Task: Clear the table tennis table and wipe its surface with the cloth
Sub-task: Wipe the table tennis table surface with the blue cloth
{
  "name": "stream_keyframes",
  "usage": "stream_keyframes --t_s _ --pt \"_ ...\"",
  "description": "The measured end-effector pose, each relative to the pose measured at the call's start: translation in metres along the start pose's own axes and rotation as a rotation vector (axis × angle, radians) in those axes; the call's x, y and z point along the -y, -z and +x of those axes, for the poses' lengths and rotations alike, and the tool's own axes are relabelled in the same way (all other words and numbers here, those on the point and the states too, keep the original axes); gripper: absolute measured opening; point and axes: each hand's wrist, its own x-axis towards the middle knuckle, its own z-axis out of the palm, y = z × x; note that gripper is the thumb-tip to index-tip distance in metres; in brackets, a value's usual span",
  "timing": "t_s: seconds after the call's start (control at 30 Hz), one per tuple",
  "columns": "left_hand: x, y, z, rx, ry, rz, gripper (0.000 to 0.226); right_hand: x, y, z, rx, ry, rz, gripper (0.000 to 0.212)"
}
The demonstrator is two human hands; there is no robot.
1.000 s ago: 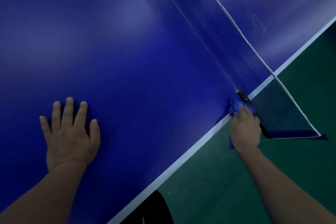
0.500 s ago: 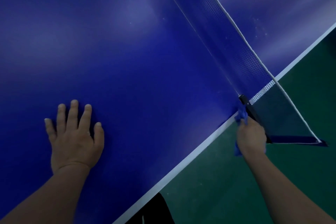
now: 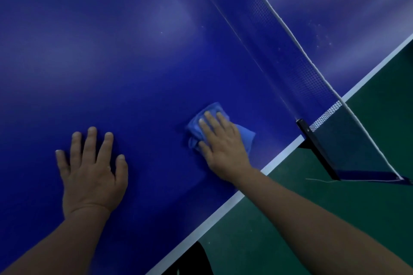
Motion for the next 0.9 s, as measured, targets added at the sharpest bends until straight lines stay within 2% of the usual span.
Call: stream_keyframes --t_s 0.03,0.07,0.1,0.2,0.23,0.27,0.33,0.4,0.53,0.6,0.67,0.8,0.9 --pt "0.000 0.000 0.000 -0.001 0.000 0.000 0.068 -0.008 0.000 -0.002 0.031 0.064 -0.024 0.059" --pt "0.001 -0.001 0.000 -0.004 -0.001 -0.001 0.068 -0.025 0.004 -0.002 0.024 0.041 -0.053 0.061" --pt "0.001 -0.001 0.001 -0.006 -0.003 -0.001 0.067 -0.048 0.006 0.000 0.007 -0.079 -0.086 0.064" --pt "0.001 -0.002 0.002 -0.007 -0.012 0.008 0.068 -0.094 0.023 0.017 -0.030 -0.642 -0.034 0.067" --pt "0.002 -0.003 0.002 -0.010 -0.016 0.008 0.068 -0.086 0.022 0.023 -0.056 -0.721 -0.014 0.065" --pt "0.002 -0.003 0.001 -0.008 -0.020 0.010 0.068 -0.067 0.018 0.028 -0.088 -0.698 -0.019 0.064" --pt "0.004 -0.003 0.001 0.002 -0.016 0.013 0.069 -0.025 0.007 0.032 -0.096 -0.479 -0.028 0.066" --pt "0.004 -0.002 0.001 0.012 -0.012 0.013 0.069 -0.005 0.004 0.037 -0.008 -0.318 -0.024 0.070" --pt "0.007 -0.001 0.003 0.022 -0.007 0.003 0.068 -0.018 0.009 0.069 -0.024 -0.342 -0.042 0.072" --pt "0.005 0.002 0.004 -0.008 0.016 -0.053 0.065 -0.018 0.010 0.085 -0.059 -0.252 -0.031 0.067" --pt "-0.002 0.006 0.014 -0.082 0.077 -0.141 0.062 -0.012 0.009 0.099 -0.038 -0.008 -0.023 0.063" --pt "-0.017 0.017 0.073 -0.255 0.163 -0.212 0.059 0.012 0.007 0.140 0.037 0.634 -0.013 0.058" --pt "-0.020 0.019 0.131 -0.314 0.218 -0.199 0.061 0.033 0.008 0.213 0.084 0.917 -0.037 0.056"
